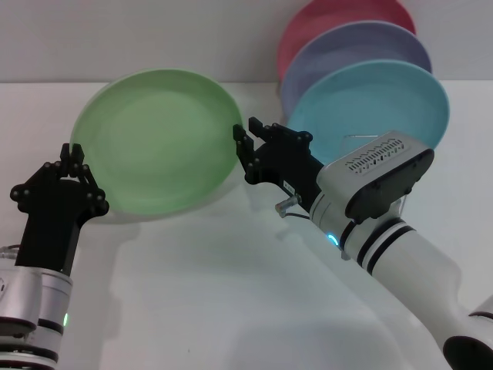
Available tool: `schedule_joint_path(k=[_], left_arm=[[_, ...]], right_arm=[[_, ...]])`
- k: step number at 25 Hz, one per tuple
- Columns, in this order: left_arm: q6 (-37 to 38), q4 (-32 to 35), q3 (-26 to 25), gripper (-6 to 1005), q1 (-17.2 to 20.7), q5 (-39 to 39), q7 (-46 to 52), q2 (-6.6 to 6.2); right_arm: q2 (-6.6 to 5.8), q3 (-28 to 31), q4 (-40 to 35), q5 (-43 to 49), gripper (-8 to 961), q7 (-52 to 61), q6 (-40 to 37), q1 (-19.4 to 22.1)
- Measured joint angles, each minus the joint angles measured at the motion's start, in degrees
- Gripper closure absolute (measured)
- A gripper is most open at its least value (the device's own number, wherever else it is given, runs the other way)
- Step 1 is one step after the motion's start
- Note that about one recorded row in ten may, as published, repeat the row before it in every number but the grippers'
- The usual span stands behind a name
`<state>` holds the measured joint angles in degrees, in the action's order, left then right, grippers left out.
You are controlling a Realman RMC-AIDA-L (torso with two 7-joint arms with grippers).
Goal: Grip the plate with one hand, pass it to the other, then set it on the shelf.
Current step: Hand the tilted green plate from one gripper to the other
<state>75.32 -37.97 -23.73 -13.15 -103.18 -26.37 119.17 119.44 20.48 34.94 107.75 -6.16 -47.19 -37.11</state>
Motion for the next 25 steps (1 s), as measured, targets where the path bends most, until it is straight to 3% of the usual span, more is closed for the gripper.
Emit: schedule_joint_path(k=[25], left_arm=[[-0.43,0.21,0.27,964,-0.47,-0.06,0.00,0.01]], right_arm=[[0.17,-0.03,0.04,0.06,802,0.00,0.20,-0.41]])
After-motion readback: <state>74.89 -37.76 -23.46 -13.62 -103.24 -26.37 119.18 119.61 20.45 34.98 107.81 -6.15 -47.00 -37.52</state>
